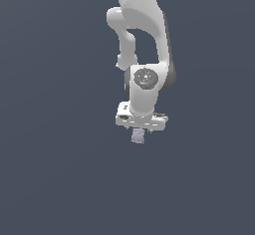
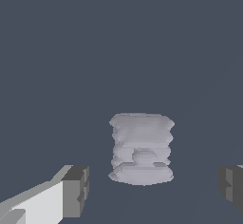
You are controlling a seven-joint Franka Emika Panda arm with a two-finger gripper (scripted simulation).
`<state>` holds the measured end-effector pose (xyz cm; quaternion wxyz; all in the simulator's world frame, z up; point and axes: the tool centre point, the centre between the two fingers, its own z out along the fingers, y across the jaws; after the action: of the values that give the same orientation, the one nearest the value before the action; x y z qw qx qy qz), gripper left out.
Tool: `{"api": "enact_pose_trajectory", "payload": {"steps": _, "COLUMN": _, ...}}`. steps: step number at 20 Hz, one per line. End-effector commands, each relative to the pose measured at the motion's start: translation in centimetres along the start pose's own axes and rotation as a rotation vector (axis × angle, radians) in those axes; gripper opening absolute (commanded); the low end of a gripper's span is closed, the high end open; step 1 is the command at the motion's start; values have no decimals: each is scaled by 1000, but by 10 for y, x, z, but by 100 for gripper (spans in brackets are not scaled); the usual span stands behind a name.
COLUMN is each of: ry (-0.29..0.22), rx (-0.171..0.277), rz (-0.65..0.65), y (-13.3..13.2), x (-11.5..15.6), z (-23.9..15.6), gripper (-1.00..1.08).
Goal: Pick up the object and move it to a goal position.
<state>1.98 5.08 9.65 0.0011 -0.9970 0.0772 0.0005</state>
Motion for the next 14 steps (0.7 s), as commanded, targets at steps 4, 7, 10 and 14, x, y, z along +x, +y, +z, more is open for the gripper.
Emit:
{"api": "enact_pose_trajectory", "payload": {"steps": 4, "ry": 0, "rx": -2, "rz": 10, "y": -1, "x": 0, "z": 4, "gripper": 100}}
{"api": "enact_pose_trajectory", "payload": {"steps": 7, "ry": 0, "rx": -2, "rz": 10, "y": -1, "x": 0, "z": 7, "gripper": 100}}
{"api": "enact_pose_trajectory", "payload": {"steps": 10, "ry": 0, "rx": -2, "rz": 11, "y": -1, "x": 0, "z": 18, "gripper": 100}}
{"api": "enact_pose_trajectory", "payload": {"steps": 14, "ry": 1, "rx": -2, "rz": 13, "y": 0, "x": -1, "z": 40, "gripper": 100}}
